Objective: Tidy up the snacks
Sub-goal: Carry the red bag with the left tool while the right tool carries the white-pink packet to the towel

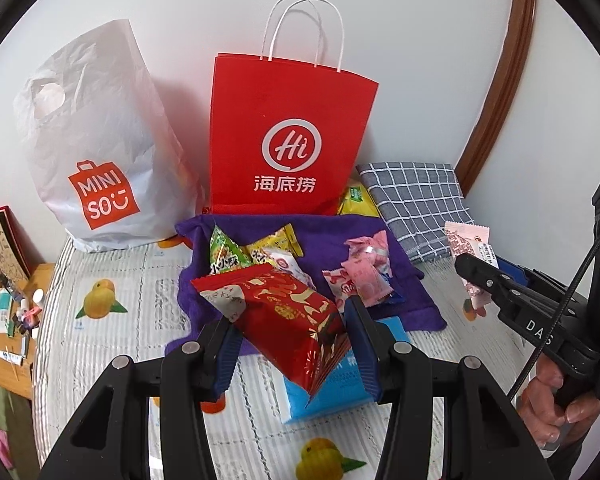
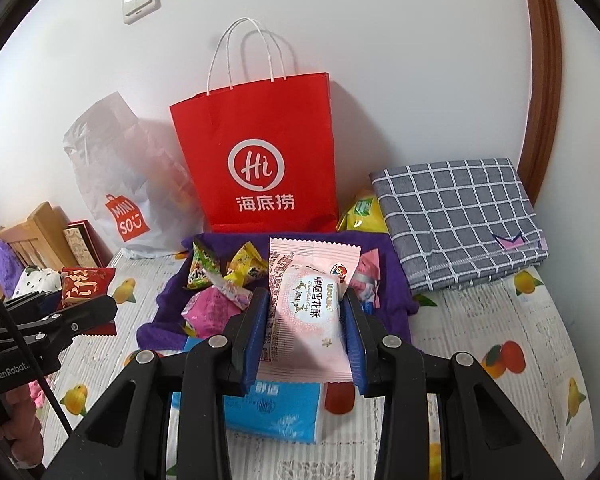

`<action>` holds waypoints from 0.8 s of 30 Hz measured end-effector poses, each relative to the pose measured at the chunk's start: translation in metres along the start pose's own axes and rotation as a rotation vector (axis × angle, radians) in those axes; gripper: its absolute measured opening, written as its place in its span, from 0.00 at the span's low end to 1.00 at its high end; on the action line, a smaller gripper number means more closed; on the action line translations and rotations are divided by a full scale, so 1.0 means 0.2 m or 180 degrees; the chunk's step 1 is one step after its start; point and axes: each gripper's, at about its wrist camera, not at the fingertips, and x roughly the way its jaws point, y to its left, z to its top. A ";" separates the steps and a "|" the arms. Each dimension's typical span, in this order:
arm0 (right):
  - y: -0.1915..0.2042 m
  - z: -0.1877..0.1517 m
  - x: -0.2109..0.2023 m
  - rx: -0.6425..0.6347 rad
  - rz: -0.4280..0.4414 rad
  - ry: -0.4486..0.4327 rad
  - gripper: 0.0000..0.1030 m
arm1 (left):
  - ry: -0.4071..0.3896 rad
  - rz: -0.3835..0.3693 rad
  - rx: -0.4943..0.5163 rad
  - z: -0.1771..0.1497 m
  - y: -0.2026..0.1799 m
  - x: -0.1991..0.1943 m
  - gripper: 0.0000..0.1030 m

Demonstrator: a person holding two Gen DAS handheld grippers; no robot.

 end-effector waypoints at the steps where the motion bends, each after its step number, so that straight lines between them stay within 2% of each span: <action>1: 0.00 0.00 0.01 -0.0001 -0.0002 -0.0002 0.35 | 0.0004 0.0003 0.0000 0.01 0.01 0.01 0.46; 15: 0.01 0.12 0.22 -0.0043 0.0016 0.0045 0.35 | 0.0072 0.0073 0.0024 0.13 0.07 0.18 0.46; 24: 0.05 0.22 0.35 -0.0105 0.0131 0.0056 0.35 | 0.0105 0.0163 -0.0044 0.20 0.14 0.26 0.46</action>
